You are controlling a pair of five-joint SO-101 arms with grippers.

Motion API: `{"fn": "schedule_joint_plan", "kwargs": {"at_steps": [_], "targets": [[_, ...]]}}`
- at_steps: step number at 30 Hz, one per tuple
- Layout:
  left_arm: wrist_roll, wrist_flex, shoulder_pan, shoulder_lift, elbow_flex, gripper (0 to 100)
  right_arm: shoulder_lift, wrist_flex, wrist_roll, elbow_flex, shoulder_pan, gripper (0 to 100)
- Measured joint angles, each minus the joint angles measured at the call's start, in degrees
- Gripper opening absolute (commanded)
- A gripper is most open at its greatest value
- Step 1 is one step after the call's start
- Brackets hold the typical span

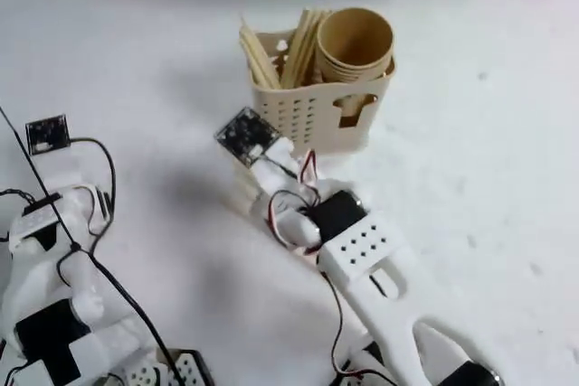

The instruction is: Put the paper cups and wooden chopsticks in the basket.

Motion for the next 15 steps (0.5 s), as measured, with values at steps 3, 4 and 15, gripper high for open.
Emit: {"fn": "schedule_joint_plan", "kwargs": {"at_steps": [3, 4, 15], "targets": [[0.00, 0.00, 0.00, 0.00, 0.00, 16, -1.23, 4.40, 0.00, -10.46, 0.26, 1.5], [0.00, 0.00, 0.00, 0.00, 0.00, 16, -1.23, 5.19, 0.00, -14.86, 0.62, 1.5], [0.00, 0.00, 0.00, 0.00, 0.00, 16, 14.95, -6.07, -1.76, -54.51, 6.86, 1.7]]}}
